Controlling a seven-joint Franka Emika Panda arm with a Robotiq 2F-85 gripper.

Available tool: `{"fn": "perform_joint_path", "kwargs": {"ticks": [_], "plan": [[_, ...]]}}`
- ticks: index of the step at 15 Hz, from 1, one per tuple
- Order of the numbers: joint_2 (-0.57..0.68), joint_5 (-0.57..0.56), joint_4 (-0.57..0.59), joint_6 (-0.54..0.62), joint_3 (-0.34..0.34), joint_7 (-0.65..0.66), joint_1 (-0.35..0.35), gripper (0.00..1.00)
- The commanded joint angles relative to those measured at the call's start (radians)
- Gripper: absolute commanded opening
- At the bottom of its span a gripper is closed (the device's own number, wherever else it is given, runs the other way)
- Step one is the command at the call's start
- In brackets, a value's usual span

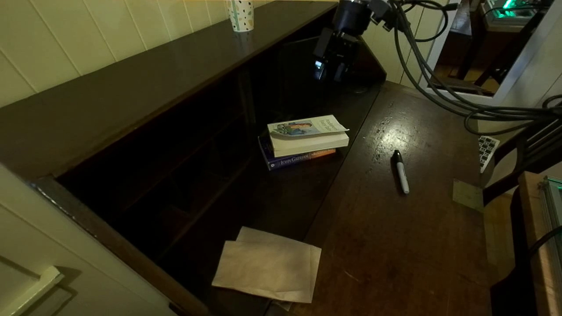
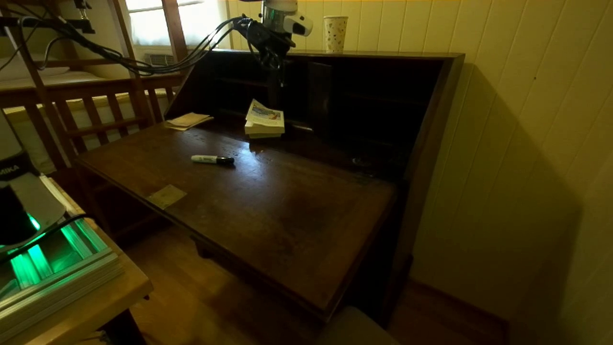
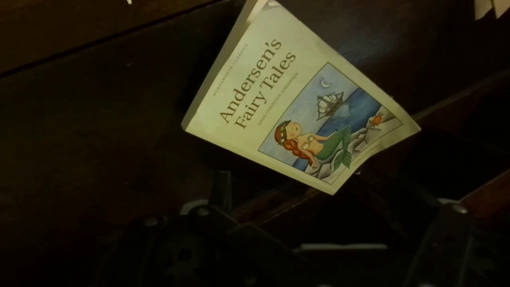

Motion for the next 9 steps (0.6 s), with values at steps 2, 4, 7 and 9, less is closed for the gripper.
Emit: {"fn": "perform_joint_path", "kwargs": {"ticks": [2, 4, 7, 9], "plan": [[-0.002, -0.047, -0.029, 0.037, 0.062, -0.124, -0.010, 1.00], [-0.005, -0.066, -0.048, 0.063, 0.079, -0.188, -0.011, 1.00], [-0.002, -0.085, -0.075, 0.130, 0.095, -0.272, -0.015, 1.00], [0.003, -0.092, -0.093, 0.194, 0.103, -0.332, -0.016, 0.75]]}}
